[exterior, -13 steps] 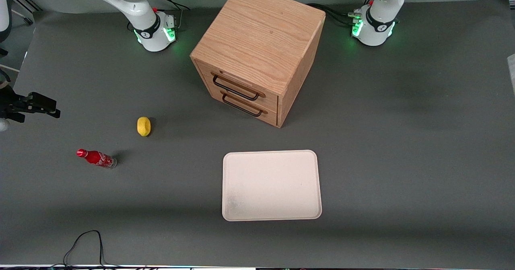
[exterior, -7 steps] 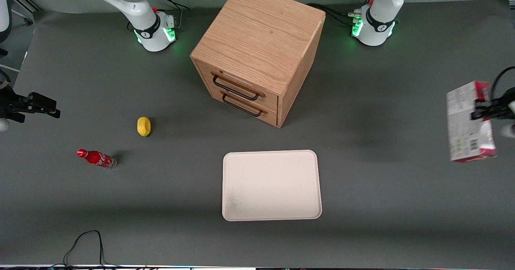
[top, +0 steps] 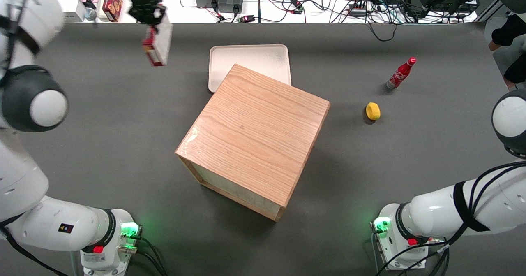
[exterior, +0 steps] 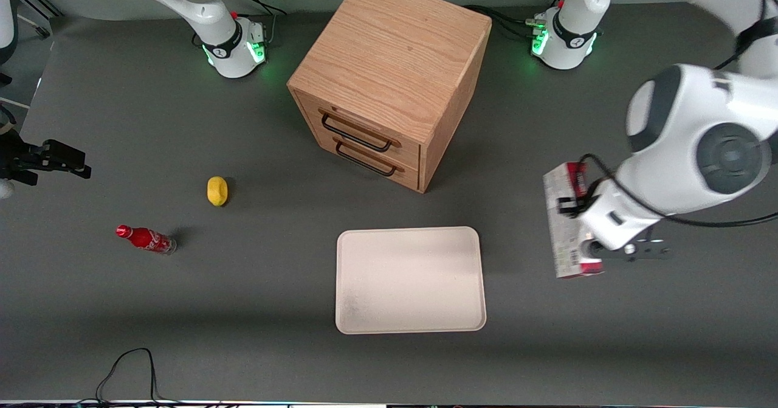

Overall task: Place red cookie box on tray
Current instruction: 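Carry the box over the white tray's edge with the left gripper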

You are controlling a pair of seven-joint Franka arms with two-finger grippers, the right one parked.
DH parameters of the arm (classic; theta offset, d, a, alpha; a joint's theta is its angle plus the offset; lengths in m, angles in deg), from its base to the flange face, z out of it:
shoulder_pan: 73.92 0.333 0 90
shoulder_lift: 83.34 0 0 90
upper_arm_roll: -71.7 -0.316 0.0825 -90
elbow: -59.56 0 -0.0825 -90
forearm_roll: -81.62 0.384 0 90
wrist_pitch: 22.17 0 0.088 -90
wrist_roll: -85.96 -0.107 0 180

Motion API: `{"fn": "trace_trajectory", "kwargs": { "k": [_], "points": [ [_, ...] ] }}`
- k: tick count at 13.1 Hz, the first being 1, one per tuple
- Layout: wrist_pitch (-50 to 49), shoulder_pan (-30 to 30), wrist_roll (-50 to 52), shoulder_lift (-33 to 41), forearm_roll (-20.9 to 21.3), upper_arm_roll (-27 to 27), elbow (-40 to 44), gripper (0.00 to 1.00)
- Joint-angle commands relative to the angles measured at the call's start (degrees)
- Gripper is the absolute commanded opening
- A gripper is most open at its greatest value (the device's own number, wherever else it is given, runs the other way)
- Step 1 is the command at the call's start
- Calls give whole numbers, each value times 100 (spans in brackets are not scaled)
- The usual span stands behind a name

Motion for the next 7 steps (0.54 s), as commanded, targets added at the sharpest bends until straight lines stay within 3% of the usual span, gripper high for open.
{"fn": "trace_trajectory", "kwargs": {
  "k": [1,4,7],
  "points": [
    [-141,-633,792,-650,-91,-133,1013,0],
    [114,-1135,1390,-922,-91,-133,1232,0],
    [385,-1242,1532,-1300,-56,-142,1384,0]
  ]
}}
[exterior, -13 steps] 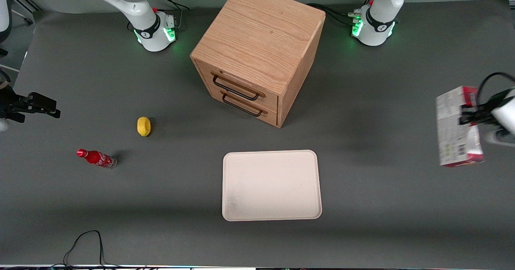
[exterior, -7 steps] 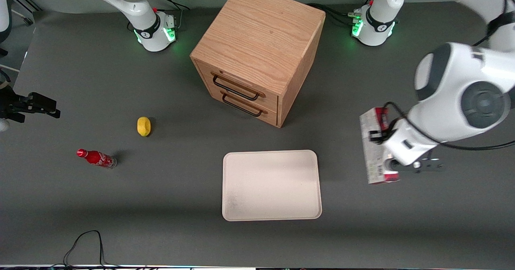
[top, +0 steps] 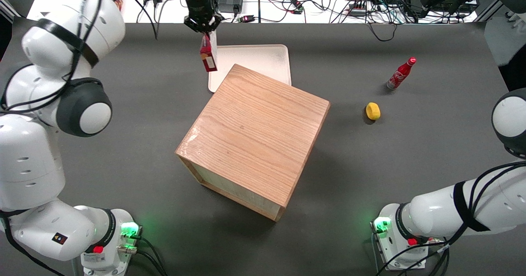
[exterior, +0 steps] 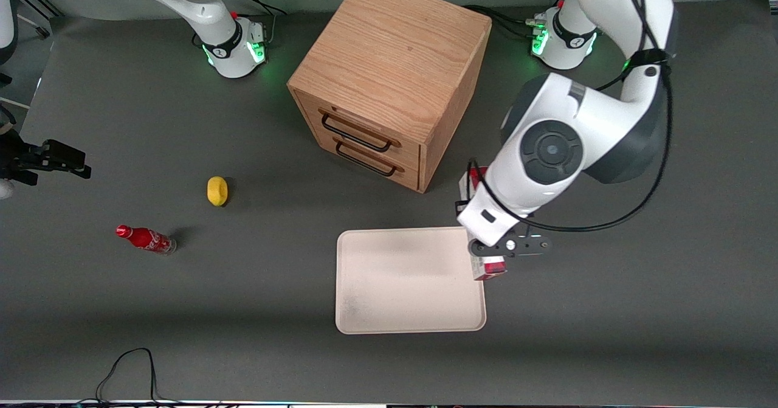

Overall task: Place red cookie box on tray
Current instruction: 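Carry the box over the white tray's edge with the left gripper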

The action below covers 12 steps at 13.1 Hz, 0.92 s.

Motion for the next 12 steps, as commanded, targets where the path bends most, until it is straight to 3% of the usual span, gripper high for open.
{"fn": "trace_trajectory", "kwargs": {
  "k": [1,7,12],
  "points": [
    [247,-66,76,-458,-29,-123,361,0],
    [1266,-22,-310,-854,6,-149,-297,0],
    [1741,31,-443,-1311,137,-175,-289,0]
  ]
}}
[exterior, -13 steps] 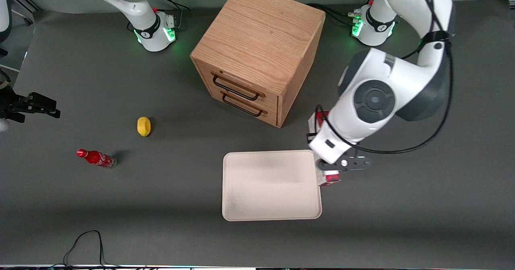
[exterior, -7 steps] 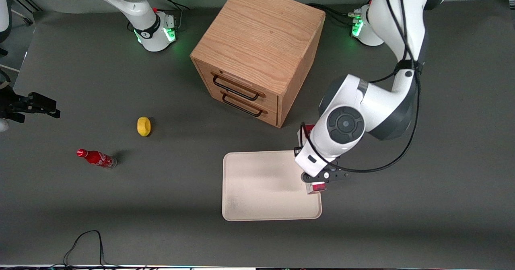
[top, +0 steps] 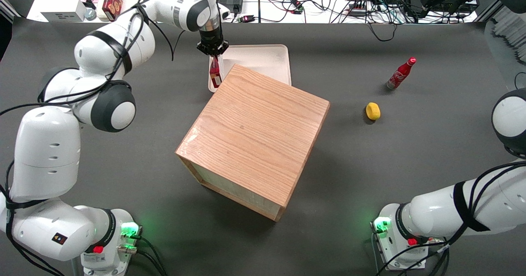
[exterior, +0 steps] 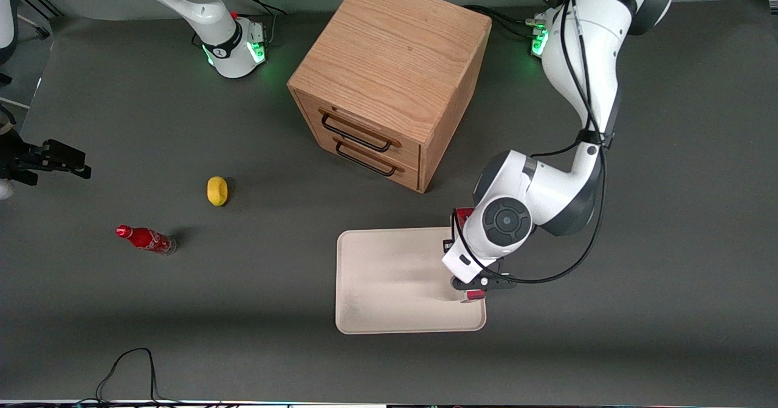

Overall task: Place red cookie box on tray
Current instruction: 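Lower the box onto the tray and open the left gripper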

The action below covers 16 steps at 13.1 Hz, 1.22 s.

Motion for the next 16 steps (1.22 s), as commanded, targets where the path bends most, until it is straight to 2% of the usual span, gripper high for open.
{"fn": "trace_trajectory", "kwargs": {
  "k": [1,11,13,14,15,16],
  "points": [
    [276,9,-65,-116,126,-36,-15,0],
    [698,35,-65,-398,214,-45,47,0],
    [611,35,-83,-398,345,-45,30,0],
    [523,35,-83,-372,415,-45,21,39],
    [427,35,-74,-354,460,-45,12,90],
    [382,26,-74,-336,460,-45,21,100]
  ]
}}
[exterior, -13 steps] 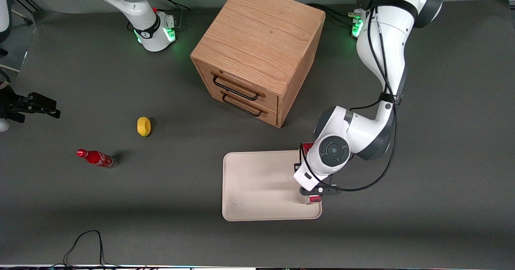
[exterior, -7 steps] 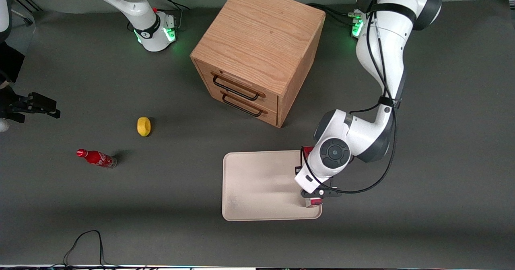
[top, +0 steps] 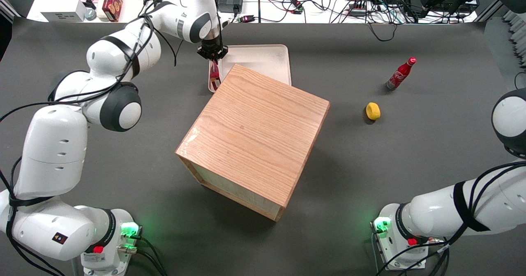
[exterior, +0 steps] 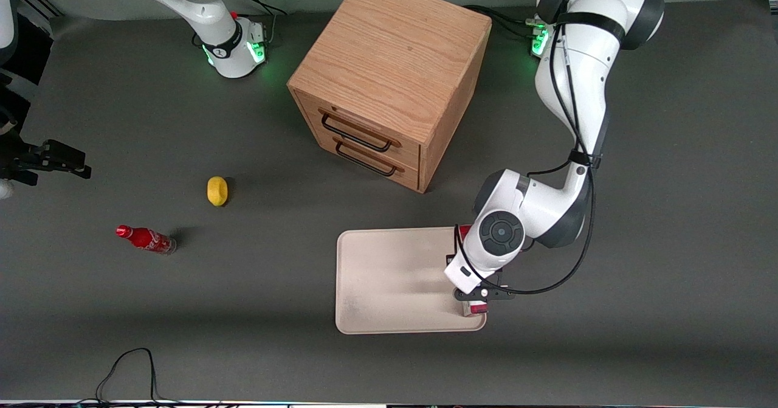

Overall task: Place red cookie box on tray
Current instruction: 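Lower the box onto the tray and open the left gripper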

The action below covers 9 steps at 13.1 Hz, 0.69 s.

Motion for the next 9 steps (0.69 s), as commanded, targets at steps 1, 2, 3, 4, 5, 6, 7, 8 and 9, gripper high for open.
{"fn": "trace_trajectory", "kwargs": {
  "k": [1,2,3,4,5,6,7,8,9],
  "points": [
    [-227,-23,-44,99,125,-17,30,100],
    [-349,-23,-44,134,125,-16,39,100],
    [-568,-23,-36,248,90,-8,56,100],
    [-796,-14,-27,405,55,18,65,100],
    [-1051,-5,-9,564,37,36,74,100],
    [-1410,12,-27,817,20,45,74,100],
    [-1770,12,-44,1046,20,54,91,100],
    [-2061,21,-62,1388,20,36,100,100],
    [-2316,82,-71,1678,20,36,83,100]
  ]
}}
